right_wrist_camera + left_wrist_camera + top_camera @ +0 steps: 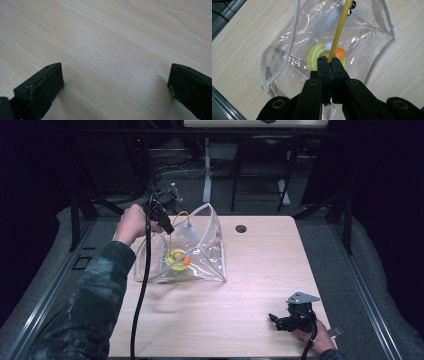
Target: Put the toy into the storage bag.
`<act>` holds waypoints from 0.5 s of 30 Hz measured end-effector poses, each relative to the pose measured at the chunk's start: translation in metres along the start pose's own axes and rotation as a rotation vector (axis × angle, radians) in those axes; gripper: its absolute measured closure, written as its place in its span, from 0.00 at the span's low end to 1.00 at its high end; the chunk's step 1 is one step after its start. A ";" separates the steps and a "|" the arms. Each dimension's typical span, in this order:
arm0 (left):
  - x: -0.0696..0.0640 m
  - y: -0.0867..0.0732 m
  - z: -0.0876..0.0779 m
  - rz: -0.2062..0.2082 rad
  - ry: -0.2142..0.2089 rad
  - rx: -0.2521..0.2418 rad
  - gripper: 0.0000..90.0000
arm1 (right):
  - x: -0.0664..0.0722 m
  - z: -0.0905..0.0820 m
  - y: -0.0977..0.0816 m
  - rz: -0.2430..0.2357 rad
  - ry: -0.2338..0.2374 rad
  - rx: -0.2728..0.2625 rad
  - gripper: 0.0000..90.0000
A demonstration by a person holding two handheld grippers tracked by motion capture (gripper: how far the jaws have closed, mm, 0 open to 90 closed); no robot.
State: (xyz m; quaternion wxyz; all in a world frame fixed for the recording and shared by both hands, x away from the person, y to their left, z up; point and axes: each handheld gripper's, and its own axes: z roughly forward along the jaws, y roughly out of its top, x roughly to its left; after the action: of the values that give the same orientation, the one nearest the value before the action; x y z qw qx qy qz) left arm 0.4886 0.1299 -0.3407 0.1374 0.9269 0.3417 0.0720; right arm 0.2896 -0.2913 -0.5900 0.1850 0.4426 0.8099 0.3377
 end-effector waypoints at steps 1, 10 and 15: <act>0.001 -0.001 0.003 -0.002 0.000 0.001 0.98 | 0.000 0.000 0.000 0.000 0.000 0.000 0.00; 0.007 -0.007 0.022 -0.031 0.003 0.014 0.98 | 0.000 0.000 0.000 0.000 0.000 0.000 0.00; 0.011 -0.011 0.032 -0.051 -0.003 0.020 0.98 | 0.000 0.000 0.000 0.001 -0.002 -0.001 0.00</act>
State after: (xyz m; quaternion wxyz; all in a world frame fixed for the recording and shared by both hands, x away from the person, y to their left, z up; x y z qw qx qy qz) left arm 0.4976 0.1378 -0.3742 0.1305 0.9193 0.3657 0.0636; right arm 0.2896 -0.2912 -0.5901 0.1857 0.4431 0.8093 0.3378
